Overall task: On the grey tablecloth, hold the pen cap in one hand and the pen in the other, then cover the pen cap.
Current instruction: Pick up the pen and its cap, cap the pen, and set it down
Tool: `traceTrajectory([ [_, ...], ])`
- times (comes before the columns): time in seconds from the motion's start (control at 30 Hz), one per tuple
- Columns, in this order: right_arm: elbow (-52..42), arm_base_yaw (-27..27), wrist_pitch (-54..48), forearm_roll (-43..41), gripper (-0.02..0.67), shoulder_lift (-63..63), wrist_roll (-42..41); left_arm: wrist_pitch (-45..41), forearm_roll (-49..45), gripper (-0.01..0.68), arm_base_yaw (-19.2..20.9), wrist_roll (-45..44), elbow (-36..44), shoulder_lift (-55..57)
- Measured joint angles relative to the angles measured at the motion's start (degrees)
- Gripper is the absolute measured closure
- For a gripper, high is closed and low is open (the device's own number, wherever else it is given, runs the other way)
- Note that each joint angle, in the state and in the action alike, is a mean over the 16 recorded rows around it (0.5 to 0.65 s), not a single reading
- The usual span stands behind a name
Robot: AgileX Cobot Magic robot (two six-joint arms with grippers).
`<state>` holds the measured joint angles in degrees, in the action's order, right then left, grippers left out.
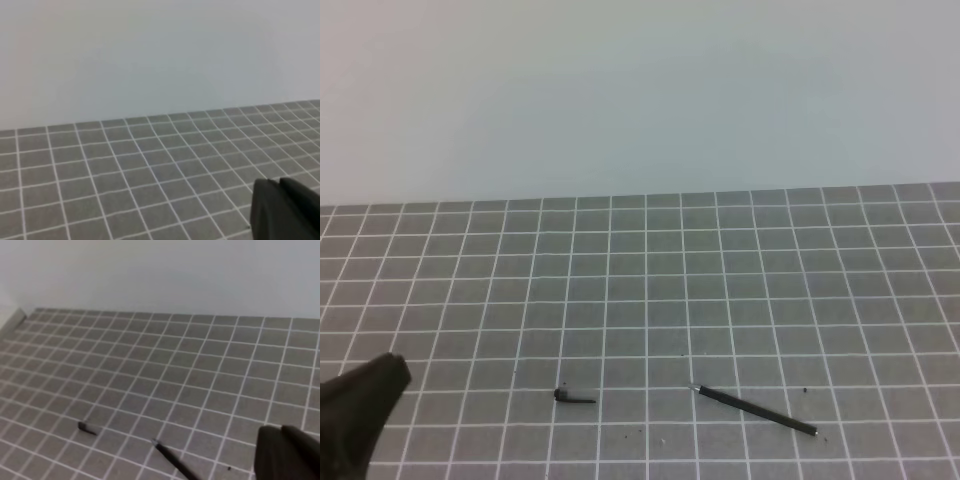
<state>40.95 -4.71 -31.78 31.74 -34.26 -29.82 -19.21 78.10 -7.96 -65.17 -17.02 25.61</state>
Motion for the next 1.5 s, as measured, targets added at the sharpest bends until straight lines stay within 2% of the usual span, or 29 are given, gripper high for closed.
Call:
traceTrajectory([
  [0.27,0.59,0.0,-2.18,0.55,0.651,-4.79,-6.69,-8.21,-6.69,0.676,0.0,3.4,-3.15,6.06],
  [0.63,0.56,0.0,-13.07,3.75,0.65,-10.49,-12.49,-24.04,-29.05,0.676,0.0,16.4,-17.63,20.62],
  [0.9,0.56,0.0,-17.16,10.33,0.65,-14.65,-18.04,-29.85,-41.5,0.676,-0.87,16.59,-26.46,29.63],
  [1.07,0.52,0.0,-17.45,13.66,0.65,-16.41,-20.43,-30.96,-46.08,0.671,-3.67,13.12,-30.52,35.57],
  [1.27,0.52,0.0,-17.64,15.18,0.65,-17.87,-22.19,-31.58,-53.25,0.643,-9.04,11.15,-35.72,44.29],
  [1.37,0.52,0.0,-17.7,15.27,0.65,-18.2,-22.43,-31.54,-56.66,0.613,-11.63,11.31,-38.43,48.89],
  [1.5,0.56,0.0,-17.82,15.39,0.65,-18.44,-22.51,-31.27,-60.7,0.54,-14.11,11.77,-41.91,54.77],
])
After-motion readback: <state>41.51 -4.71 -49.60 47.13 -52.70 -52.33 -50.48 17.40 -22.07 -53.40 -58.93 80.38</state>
